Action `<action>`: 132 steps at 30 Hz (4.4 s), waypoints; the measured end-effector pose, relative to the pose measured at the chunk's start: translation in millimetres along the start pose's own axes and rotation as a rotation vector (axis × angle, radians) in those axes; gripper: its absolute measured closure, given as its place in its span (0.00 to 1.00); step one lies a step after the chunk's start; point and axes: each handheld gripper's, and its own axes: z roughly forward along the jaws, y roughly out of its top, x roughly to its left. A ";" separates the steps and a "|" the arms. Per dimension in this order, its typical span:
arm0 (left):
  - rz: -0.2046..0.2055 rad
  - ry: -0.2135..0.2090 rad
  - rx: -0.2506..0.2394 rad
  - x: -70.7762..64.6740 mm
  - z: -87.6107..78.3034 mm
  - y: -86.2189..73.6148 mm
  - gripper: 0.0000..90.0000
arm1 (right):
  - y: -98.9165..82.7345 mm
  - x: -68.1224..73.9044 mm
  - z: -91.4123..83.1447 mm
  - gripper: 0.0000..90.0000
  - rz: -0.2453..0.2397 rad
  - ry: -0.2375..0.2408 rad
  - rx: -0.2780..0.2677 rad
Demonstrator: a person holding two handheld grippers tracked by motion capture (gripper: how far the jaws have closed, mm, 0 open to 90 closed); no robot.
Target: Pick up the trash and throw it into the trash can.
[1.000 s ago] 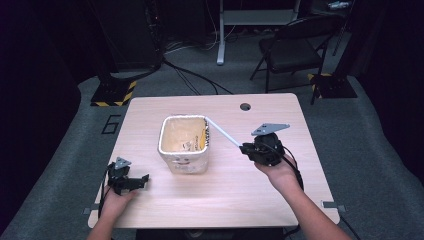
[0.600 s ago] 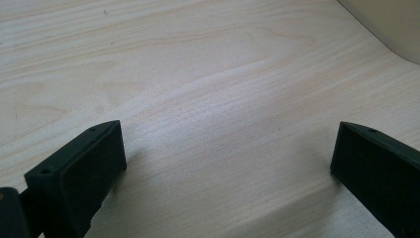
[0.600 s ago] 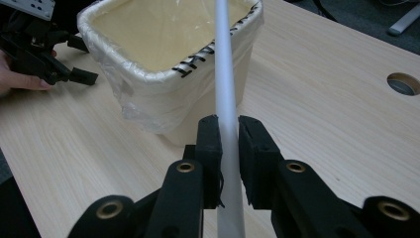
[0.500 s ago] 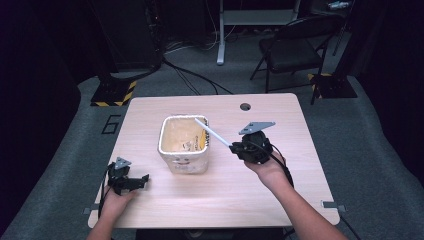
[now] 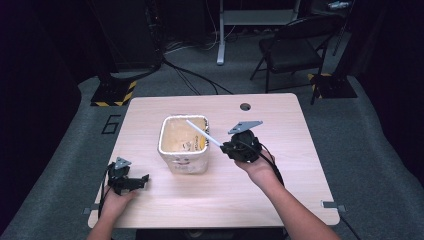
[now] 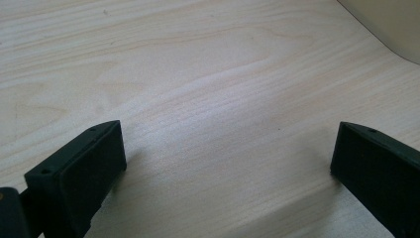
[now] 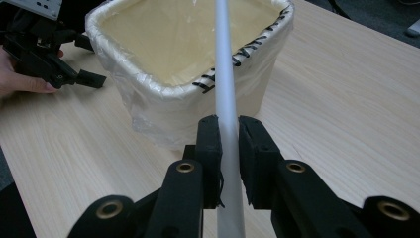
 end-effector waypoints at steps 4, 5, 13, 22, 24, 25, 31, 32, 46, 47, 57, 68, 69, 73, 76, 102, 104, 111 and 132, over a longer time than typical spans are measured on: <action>0.000 0.000 0.000 0.0 0.0 0.0 0.00 | 2.3 3.8 5.9 0.88 -0.008 0.011 0.001; 0.000 0.000 0.000 0.0 0.0 0.0 0.00 | 3.4 6.5 8.8 0.88 -0.016 0.015 0.004; 0.000 0.000 0.000 0.0 0.0 0.0 0.00 | 6.7 14.0 18.7 0.88 -0.031 0.024 0.017; 0.000 0.000 0.000 0.0 0.0 0.0 0.00 | 12.0 18.3 26.9 0.88 -0.040 0.023 0.021; 0.000 0.000 0.000 0.0 0.0 0.0 0.00 | 13.6 19.1 28.0 0.88 -0.047 0.024 0.016; 0.000 0.000 0.000 0.0 0.0 0.0 0.00 | 13.6 19.1 28.0 0.88 -0.047 0.024 0.016; 0.000 -0.001 0.000 0.0 0.0 0.0 0.00 | 18.7 23.6 30.0 0.82 -0.048 0.026 0.004; 0.000 0.000 0.000 0.0 0.0 0.0 0.00 | 19.3 23.7 30.2 0.76 -0.052 0.022 -0.004; -0.002 0.000 0.000 -0.1 0.0 0.0 0.00 | 14.0 26.9 24.3 0.52 -0.046 0.017 -0.035; 0.000 0.000 0.000 0.0 0.0 0.0 0.00 | 12.9 26.5 23.9 0.52 -0.048 0.016 -0.035; 0.000 0.000 0.000 0.0 0.0 0.0 0.00 | 3.9 20.0 16.4 0.53 -0.044 0.002 -0.030; 0.000 0.000 0.000 0.0 0.0 0.0 0.00 | -15.5 2.8 5.7 0.53 -0.003 -0.042 -0.037; 0.000 0.000 0.000 0.0 0.0 0.0 0.00 | -15.5 2.8 5.7 0.53 -0.003 -0.042 -0.037; -0.001 0.000 0.000 -0.1 0.0 0.0 0.00 | -23.1 -4.0 1.4 0.53 -0.003 -0.066 -0.050; 0.000 0.000 0.000 0.0 0.0 0.0 0.00 | -27.2 -6.7 -0.1 0.53 -0.005 -0.078 -0.056; 0.000 0.000 0.000 -0.1 0.1 0.0 0.00 | -86.9 -41.3 -8.9 0.53 0.064 -0.168 -0.081; 0.000 0.000 0.000 -0.1 0.0 0.0 0.00 | -93.4 -44.7 -8.7 0.53 0.072 -0.179 -0.078; 0.000 0.000 0.000 -0.1 0.0 0.0 0.00 | -106.2 -52.0 -9.2 0.52 0.092 -0.196 -0.071; 0.001 0.001 0.000 -0.1 0.1 0.0 0.00 | -138.5 -68.6 -6.0 0.52 0.152 -0.224 -0.061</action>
